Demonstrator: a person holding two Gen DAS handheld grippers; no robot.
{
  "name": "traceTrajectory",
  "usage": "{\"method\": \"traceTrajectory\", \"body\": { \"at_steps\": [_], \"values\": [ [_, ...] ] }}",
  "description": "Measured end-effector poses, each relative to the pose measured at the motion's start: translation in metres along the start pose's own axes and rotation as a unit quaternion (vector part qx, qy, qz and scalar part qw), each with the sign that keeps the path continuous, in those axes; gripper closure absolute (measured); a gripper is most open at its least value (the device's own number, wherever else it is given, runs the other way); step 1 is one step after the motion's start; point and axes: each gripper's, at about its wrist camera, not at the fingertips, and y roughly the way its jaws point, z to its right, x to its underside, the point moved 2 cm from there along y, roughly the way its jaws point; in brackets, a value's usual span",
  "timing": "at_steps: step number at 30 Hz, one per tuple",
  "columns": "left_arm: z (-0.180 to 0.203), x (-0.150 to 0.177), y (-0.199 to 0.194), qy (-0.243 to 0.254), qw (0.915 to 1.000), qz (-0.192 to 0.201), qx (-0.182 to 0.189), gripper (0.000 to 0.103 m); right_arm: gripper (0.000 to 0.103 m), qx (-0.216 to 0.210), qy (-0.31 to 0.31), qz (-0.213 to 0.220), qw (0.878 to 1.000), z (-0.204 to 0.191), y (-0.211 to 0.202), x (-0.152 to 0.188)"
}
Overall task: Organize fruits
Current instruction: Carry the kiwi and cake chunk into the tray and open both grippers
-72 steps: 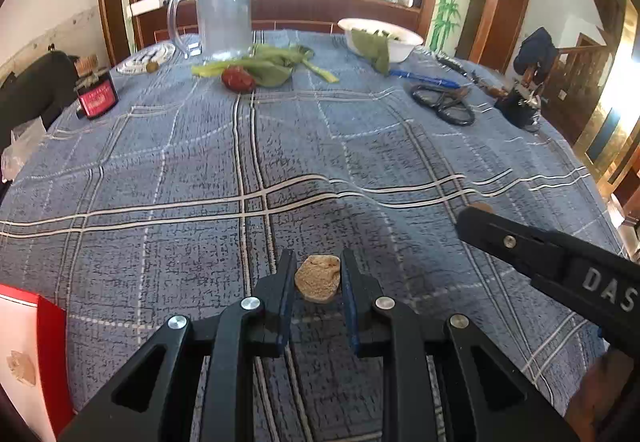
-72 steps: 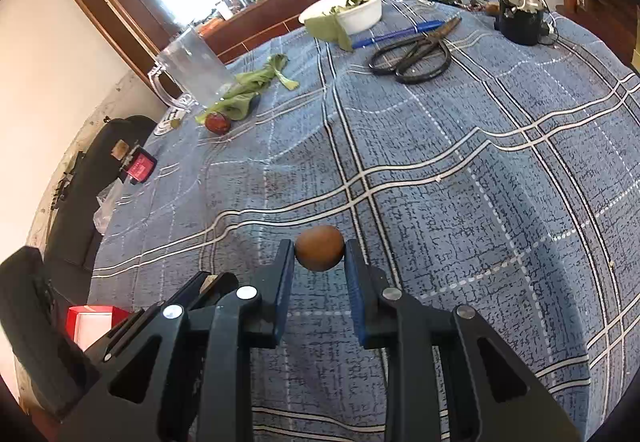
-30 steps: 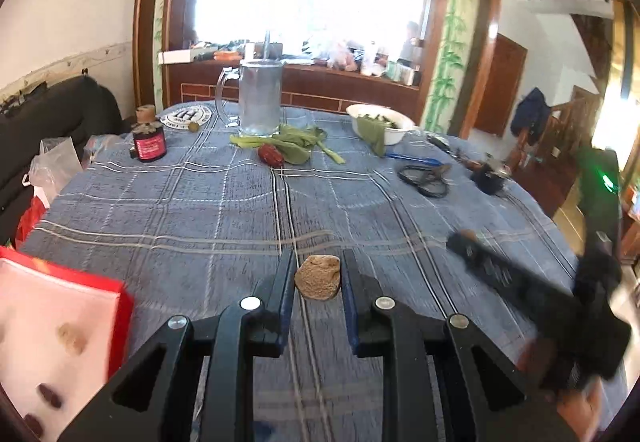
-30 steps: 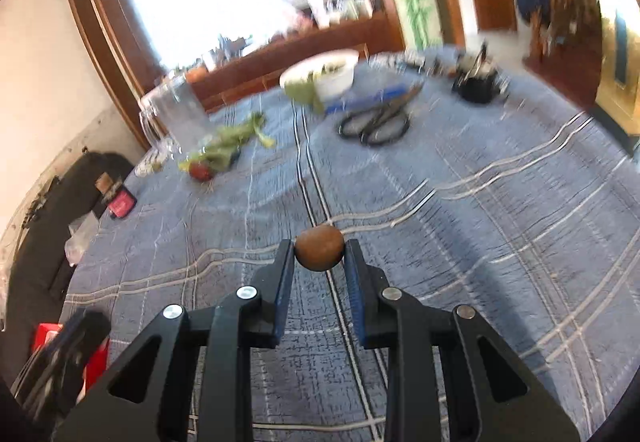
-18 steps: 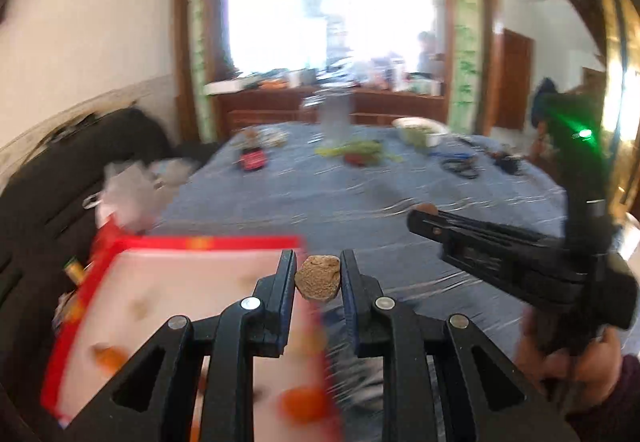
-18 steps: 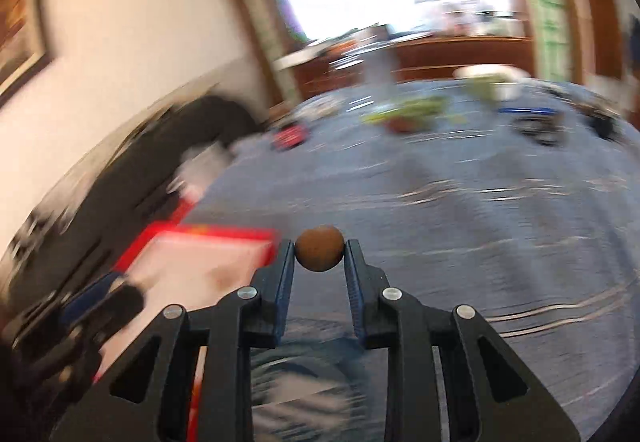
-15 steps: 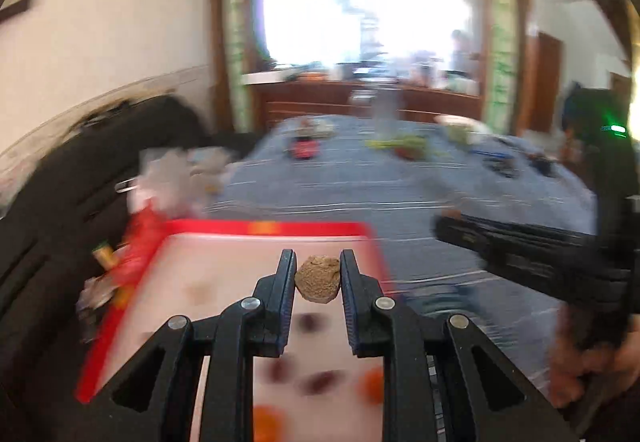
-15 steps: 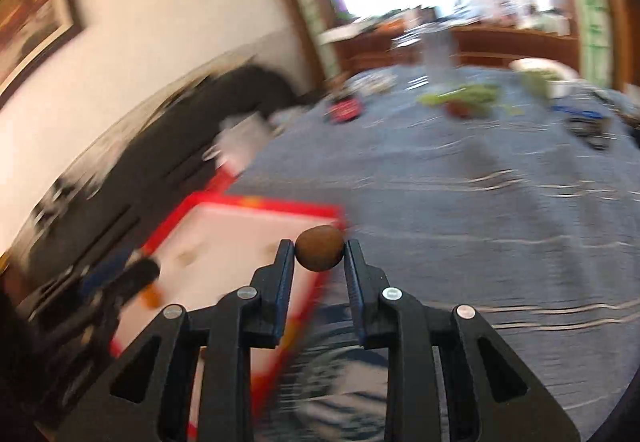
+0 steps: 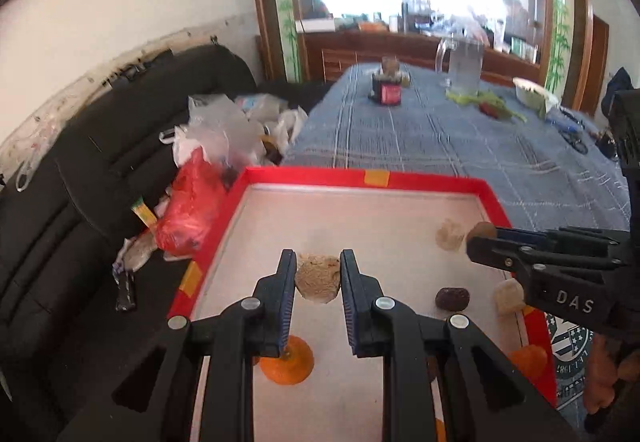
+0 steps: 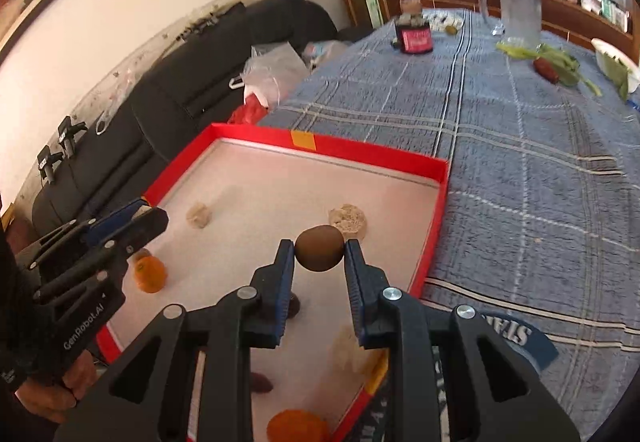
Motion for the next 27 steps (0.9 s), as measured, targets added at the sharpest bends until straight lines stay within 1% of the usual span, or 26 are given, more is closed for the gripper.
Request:
{"method": "traceTrajectory", "body": {
  "at_steps": [3, 6, 9, 14, 19, 21, 22, 27],
  "values": [
    [0.0, 0.005, 0.006, 0.015, 0.9997, -0.017, -0.007, 0.082, 0.075, 0.004, 0.008, -0.019, 1.0, 0.007, 0.013, -0.002],
    [0.0, 0.006, 0.013, 0.02, 0.9991, -0.035, -0.01, 0.082, 0.075, -0.007, 0.015, -0.036, 0.999, 0.016, 0.019, -0.003],
    [0.004, 0.009, 0.019, 0.032, 0.998, -0.053, -0.014, 0.082, 0.075, -0.011, 0.006, -0.04, 0.999, 0.015, 0.021, -0.002],
    [0.011, 0.008, 0.026, 0.046, 0.9961, -0.072, -0.023, 0.082, 0.075, -0.01, -0.01, -0.037, 0.999, 0.011, 0.02, 0.002],
    [0.019, 0.009, 0.03, 0.077, 0.9927, -0.079, -0.049, 0.081, 0.075, 0.013, -0.039, -0.029, 0.999, 0.004, 0.021, 0.005],
    [0.021, 0.009, 0.031, 0.084, 0.9913, -0.083, -0.059, 0.077, 0.075, 0.017, -0.047, -0.028, 0.998, 0.002, 0.022, 0.005],
    [0.021, 0.009, 0.032, 0.086, 0.9907, -0.084, -0.062, 0.074, 0.075, 0.017, -0.048, -0.027, 0.998, 0.002, 0.022, 0.005],
    [0.02, 0.009, 0.034, 0.086, 0.9879, -0.095, -0.088, 0.052, 0.075, 0.019, -0.05, -0.031, 0.998, 0.001, 0.023, 0.005]
  ]
}}
